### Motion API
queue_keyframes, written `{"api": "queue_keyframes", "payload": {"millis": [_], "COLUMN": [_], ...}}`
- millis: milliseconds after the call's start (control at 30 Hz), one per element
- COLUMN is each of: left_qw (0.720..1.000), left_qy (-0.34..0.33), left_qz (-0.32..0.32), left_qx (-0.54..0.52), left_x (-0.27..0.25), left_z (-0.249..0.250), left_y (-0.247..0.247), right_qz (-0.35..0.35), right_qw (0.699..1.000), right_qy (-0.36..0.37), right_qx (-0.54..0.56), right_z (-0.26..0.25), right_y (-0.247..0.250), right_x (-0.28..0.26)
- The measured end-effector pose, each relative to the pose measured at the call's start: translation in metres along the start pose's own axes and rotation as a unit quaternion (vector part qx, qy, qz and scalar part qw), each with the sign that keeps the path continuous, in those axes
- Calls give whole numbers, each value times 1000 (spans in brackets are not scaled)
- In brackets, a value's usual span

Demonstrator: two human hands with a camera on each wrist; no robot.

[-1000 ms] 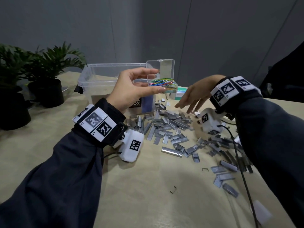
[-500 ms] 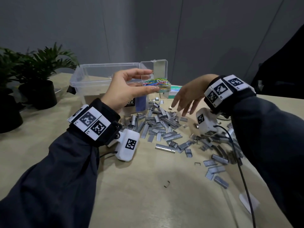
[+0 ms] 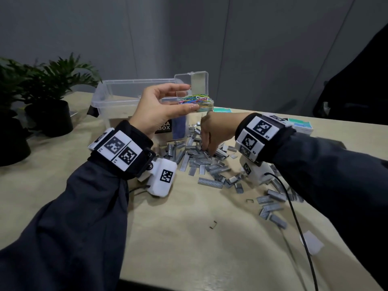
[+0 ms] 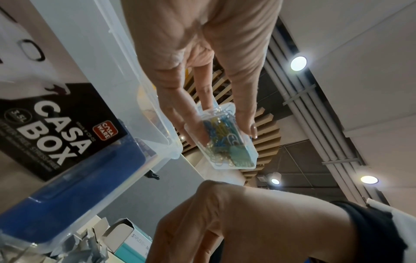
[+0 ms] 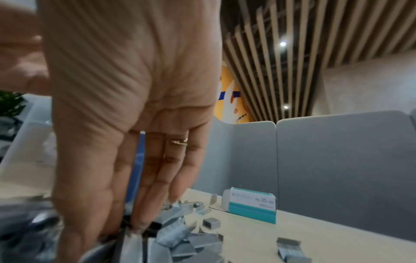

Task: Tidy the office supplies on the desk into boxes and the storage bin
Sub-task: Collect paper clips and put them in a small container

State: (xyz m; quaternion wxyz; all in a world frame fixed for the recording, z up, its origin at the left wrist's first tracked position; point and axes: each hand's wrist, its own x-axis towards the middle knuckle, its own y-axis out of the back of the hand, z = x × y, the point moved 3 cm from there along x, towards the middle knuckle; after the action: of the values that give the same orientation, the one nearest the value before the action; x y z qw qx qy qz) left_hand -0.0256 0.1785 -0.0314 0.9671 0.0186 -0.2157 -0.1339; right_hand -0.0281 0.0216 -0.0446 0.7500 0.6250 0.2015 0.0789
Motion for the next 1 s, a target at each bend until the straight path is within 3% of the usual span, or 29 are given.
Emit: {"api": "queue_keyframes", "payload": {"millis": [567, 833, 1000], "left_qw": [1000, 999, 999], "left_qy": [-5, -2, -5], "left_qz": [8, 5, 3], "left_qx": [-30, -39, -37], "left_x": [2, 1, 1], "left_z": [2, 6, 5], "left_y": [6, 6, 7], "right_qz": [54, 109, 80], "right_qw": [973, 989, 991], "right_qy": [44, 88, 98], "right_qx": [-218, -45, -40], "right_z": [-27, -11, -13], "right_y": [-11, -4, -9], "right_x": [-15, -23, -20]}}
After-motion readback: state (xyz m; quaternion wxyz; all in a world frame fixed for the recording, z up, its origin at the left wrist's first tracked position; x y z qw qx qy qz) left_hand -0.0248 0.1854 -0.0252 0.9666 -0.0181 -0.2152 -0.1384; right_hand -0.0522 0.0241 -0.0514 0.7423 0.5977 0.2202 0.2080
